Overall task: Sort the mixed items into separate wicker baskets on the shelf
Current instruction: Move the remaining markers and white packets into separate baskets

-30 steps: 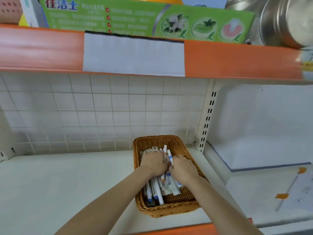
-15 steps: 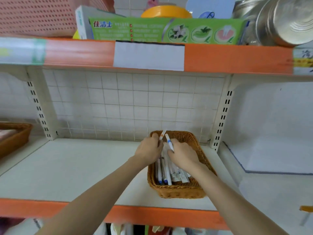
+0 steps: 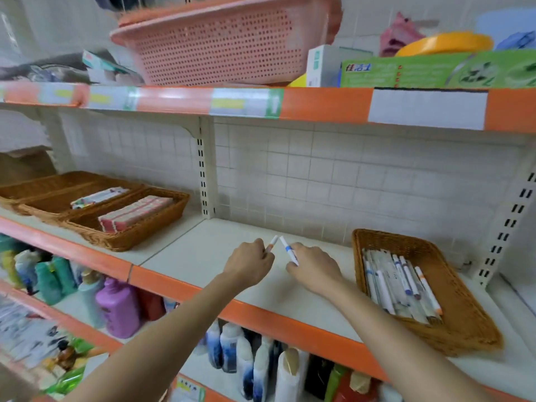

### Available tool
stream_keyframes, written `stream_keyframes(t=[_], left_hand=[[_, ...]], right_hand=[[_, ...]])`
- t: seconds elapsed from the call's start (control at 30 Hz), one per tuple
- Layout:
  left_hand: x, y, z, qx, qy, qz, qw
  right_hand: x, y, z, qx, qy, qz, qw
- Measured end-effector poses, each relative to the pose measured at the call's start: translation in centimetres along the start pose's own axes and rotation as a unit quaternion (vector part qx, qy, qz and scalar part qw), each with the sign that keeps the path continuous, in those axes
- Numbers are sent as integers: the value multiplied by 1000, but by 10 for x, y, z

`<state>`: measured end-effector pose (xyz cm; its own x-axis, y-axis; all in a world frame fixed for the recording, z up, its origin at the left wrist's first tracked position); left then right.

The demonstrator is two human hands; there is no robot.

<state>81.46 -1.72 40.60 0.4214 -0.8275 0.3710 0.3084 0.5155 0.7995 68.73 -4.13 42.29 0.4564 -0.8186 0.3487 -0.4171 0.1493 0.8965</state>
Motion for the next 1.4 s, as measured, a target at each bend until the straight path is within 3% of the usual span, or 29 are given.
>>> stream_keyframes(t=[0.57, 0.9, 1.4], left_hand=[[12, 124, -240, 27, 17, 9, 999], [69, 152, -297, 3, 3, 50, 999], [176, 189, -419, 11, 57, 90, 994]], right_hand=[[31, -115, -248, 30, 11, -15, 999], [99, -138, -303, 33, 32, 13, 999], [223, -207, -406, 74, 88, 12, 993]])
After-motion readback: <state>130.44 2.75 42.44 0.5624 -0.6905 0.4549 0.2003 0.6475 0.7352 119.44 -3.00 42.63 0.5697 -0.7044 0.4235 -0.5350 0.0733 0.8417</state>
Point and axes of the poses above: each hand's wrist, its own x-axis towards the middle knuckle, its own y-axis out of the back of the hand, z = x × y, the point moved 10 cm from there along x, towards the middle knuckle, and after that the axes turned 14 degrees about z, right-handed, at the moved point
